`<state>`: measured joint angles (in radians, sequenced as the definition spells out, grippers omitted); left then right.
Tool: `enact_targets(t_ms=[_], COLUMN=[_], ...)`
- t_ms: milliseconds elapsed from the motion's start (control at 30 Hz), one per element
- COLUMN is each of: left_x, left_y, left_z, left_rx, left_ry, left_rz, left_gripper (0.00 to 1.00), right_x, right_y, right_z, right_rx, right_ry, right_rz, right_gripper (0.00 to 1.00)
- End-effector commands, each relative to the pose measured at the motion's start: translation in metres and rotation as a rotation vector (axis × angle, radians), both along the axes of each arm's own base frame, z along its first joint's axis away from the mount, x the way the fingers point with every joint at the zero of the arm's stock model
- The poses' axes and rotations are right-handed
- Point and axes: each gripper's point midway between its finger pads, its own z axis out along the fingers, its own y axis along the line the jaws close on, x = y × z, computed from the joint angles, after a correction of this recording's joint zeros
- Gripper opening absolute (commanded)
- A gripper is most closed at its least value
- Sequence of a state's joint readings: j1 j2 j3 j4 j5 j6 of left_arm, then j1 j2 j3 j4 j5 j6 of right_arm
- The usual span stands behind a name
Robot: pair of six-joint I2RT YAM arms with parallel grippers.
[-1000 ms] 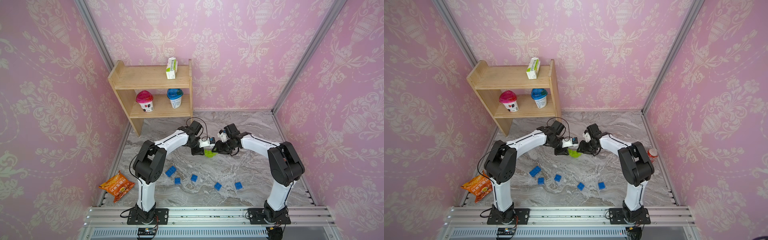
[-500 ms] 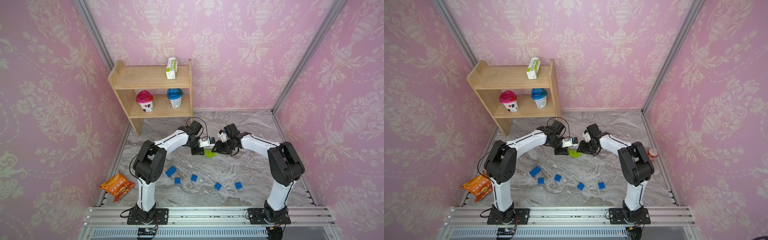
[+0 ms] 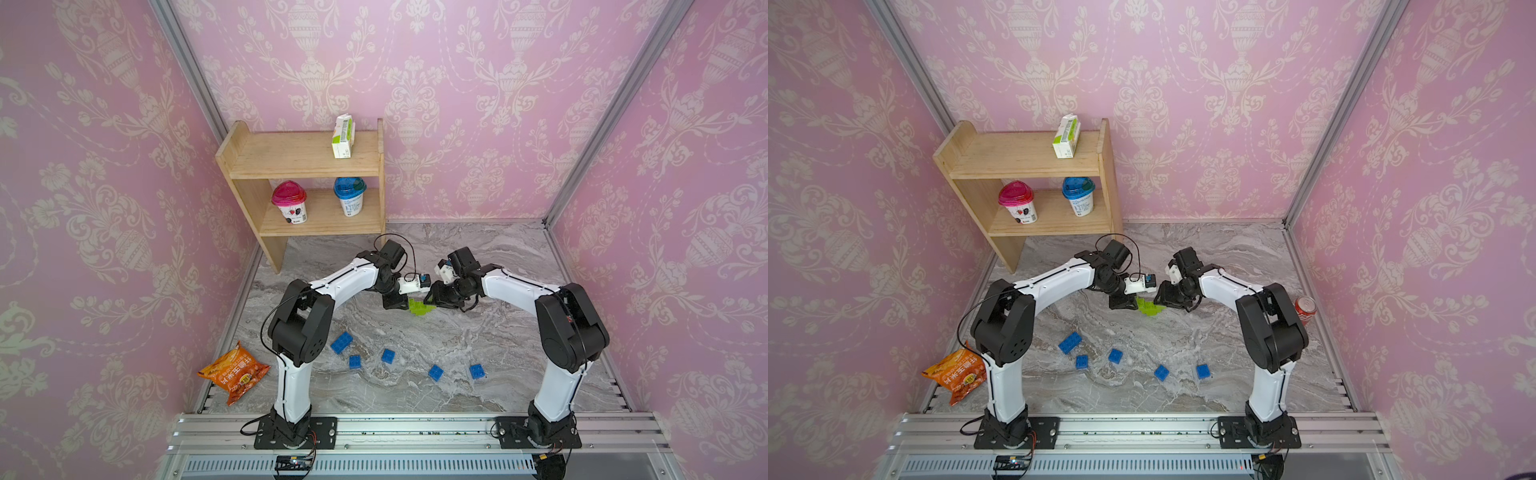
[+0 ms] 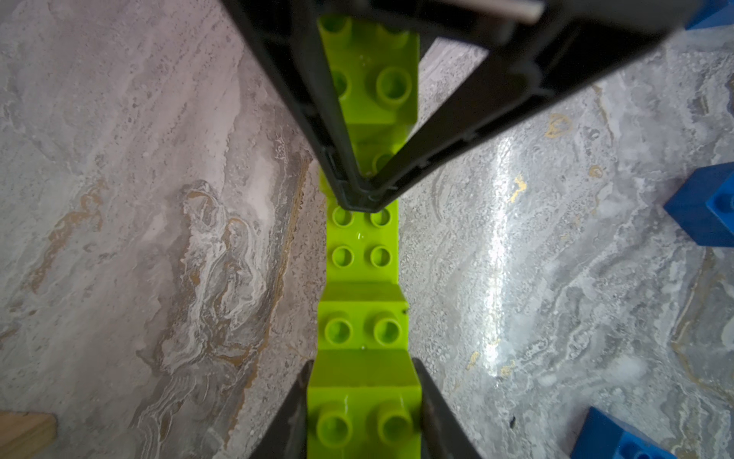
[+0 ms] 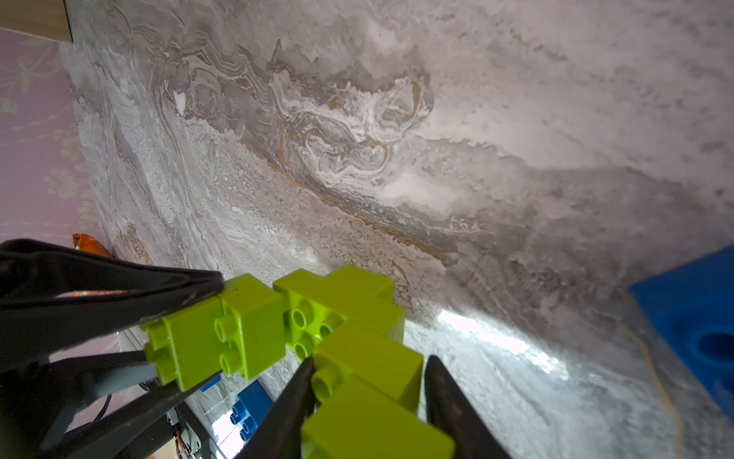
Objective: Assemble the letter v with lego
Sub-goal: Assemble the lego brick with the lego brick.
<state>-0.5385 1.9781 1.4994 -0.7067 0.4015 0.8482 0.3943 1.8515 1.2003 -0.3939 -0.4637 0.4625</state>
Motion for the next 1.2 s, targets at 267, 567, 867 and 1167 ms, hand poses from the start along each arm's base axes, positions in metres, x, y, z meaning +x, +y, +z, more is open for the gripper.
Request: enact_targets(t_ms=[267,567,867,1167], left_x=[-0.003,-0.002,-0.006,-0.009], left_y=[0.004,0.007,0.009,0.005], left_z=[-0.009,-0.010,-0.019,-0.027], left_rx=[0.062,0.091,0.131,0.153], left_ry=[0.036,0.031,0.054,0.071], left_rz=[-0.031,-0.045,-0.058,-0.066], left_gripper=[0.00,0.00,0.00,0.00], right_x=[0.001,0.001,0.001,0.001], right_y=[0.001,0.001,0.002,0.002], right_z=[-0.008,-0.010,-0.010,-0.012], right_rx=[0.006,0.008,0.012,0.011], right_ry=[0.013,0.016,0.019,0.022], right_rz=[0.012,0.013,0.010,0.013], right_gripper=[0.45,0.43,0.43,0.43])
